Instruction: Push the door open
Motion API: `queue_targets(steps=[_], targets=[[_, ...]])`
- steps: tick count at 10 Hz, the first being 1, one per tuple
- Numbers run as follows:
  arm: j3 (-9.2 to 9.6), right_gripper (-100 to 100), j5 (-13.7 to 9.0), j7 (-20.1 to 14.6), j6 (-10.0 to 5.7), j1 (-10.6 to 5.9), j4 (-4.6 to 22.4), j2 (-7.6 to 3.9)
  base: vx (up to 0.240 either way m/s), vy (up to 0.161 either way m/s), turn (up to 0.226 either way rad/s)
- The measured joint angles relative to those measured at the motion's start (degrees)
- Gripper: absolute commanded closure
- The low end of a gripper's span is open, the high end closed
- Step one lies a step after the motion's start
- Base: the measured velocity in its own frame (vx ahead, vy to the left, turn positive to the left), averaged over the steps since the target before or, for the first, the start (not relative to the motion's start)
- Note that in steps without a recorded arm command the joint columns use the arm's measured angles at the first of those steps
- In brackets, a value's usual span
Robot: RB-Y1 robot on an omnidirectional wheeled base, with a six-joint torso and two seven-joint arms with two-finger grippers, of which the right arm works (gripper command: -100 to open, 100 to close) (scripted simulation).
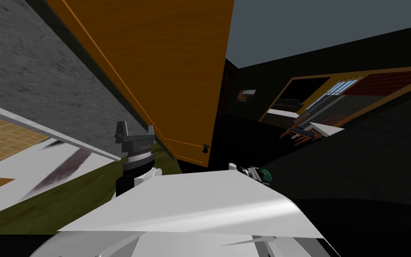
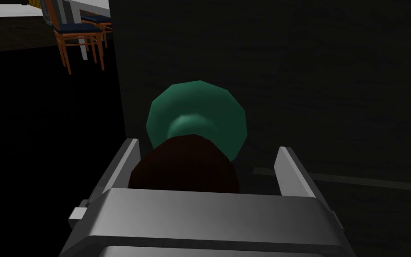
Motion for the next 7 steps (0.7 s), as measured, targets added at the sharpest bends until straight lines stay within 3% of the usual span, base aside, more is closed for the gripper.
queue_targets(steps=[1, 3, 5, 7], targets=[[-0.69, 100, -0.63, -0.48, -0.71, -0.36, 1.15, -0.01, 0.059, -0.133, 0.001], [-1.57, 100, -1.47, 0.55, -1.44, 0.38, -0.79, 1.05, 0.106, -0.157, -0.017], [-2.63, 100, -2.33, 0.97, -2.96, -0.32, -0.01, 1.67, 0.116, -0.159, -0.069], [-3.19, 100, -2.74, 0.92, -3.66, -0.21, 0.36, 1.78, -0.039, -0.04, 0.048]])
